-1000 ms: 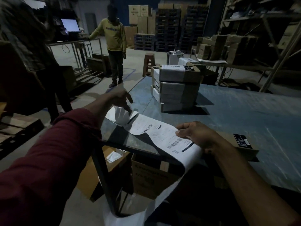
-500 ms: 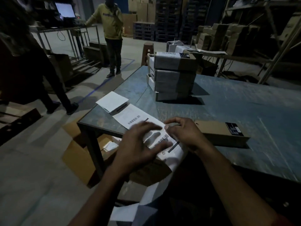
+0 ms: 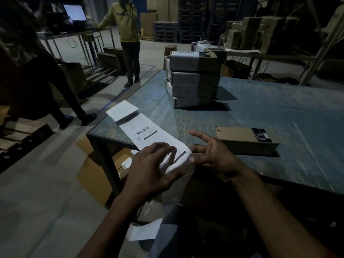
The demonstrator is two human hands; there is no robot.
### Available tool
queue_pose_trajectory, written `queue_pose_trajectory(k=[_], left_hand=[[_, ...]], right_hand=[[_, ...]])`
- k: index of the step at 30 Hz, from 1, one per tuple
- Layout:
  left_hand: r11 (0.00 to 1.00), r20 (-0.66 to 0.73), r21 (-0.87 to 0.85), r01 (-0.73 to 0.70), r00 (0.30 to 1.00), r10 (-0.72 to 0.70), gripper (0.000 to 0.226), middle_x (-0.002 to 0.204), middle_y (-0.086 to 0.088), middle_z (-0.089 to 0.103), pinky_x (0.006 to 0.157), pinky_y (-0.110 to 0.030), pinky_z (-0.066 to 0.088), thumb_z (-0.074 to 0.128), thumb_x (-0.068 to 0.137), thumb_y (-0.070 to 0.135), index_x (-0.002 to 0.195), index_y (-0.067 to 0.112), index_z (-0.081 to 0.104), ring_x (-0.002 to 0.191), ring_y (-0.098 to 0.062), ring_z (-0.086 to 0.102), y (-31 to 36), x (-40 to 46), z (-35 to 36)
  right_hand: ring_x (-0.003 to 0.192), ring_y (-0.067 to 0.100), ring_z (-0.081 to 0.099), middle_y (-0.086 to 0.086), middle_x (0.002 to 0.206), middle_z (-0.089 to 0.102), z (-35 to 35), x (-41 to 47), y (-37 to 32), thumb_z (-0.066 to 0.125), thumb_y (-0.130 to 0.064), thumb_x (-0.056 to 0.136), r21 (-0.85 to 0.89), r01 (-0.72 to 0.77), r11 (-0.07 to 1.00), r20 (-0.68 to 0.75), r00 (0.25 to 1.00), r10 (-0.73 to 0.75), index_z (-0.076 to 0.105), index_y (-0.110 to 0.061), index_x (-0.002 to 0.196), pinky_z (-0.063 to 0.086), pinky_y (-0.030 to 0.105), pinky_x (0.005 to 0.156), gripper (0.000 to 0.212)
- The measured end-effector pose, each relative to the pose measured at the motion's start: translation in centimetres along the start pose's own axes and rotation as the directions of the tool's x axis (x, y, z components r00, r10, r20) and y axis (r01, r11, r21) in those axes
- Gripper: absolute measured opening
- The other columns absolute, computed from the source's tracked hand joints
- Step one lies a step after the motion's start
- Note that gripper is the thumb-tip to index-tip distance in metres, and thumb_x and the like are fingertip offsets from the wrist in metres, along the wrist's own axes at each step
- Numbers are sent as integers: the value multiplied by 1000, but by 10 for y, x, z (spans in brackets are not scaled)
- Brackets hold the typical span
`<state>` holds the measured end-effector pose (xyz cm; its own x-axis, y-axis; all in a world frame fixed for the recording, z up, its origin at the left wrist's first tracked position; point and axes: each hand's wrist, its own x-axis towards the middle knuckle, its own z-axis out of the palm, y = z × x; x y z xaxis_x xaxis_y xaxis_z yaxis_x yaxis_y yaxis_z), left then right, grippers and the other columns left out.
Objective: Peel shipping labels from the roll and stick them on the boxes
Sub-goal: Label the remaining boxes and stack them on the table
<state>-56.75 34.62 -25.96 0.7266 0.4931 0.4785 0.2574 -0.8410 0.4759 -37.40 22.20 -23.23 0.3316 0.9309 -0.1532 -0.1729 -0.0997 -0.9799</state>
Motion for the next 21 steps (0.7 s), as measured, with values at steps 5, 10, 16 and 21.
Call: queue_pose_trajectory(k=[5,10,16,21], left_hand=[[997,-46,59,53,998,-51,64,119,9,72,86,-43,57,64,81,80,114,27,78,107,-17,69,19,0,-1],[987,-84,117,109,991,-99,34,104,11,77,71,-40,60,70,83,53,103,28,81,93,-17,74,30,5,-1],[975,-152,214,62,988,-29,26,99,5,77,64,-41,60,73,83,44,98,25,82,83,-24,74,34,5,-2],[990,-140,135,29,990,-10,22,92,10,73,60,-41,59,75,81,45,96,31,82,81,-19,72,35,9,-5]], right_hand=[[91,33,73,18,99,75,2,-1,7,74,17,79,-41,74,996,-68,995,-77,43,-24,153,62,45,84,91],[100,31,76,20,104,77,11,-1,3,76,14,82,-181,126,975,-66,988,-140,39,-31,156,63,42,90,94],[97,28,76,19,102,78,10,3,-1,71,11,89,-219,166,962,-26,984,-176,29,-33,159,63,35,86,93],[97,18,77,3,99,81,7,3,-2,73,3,92,-415,203,887,-9,974,-228,21,-38,163,61,39,92,97]])
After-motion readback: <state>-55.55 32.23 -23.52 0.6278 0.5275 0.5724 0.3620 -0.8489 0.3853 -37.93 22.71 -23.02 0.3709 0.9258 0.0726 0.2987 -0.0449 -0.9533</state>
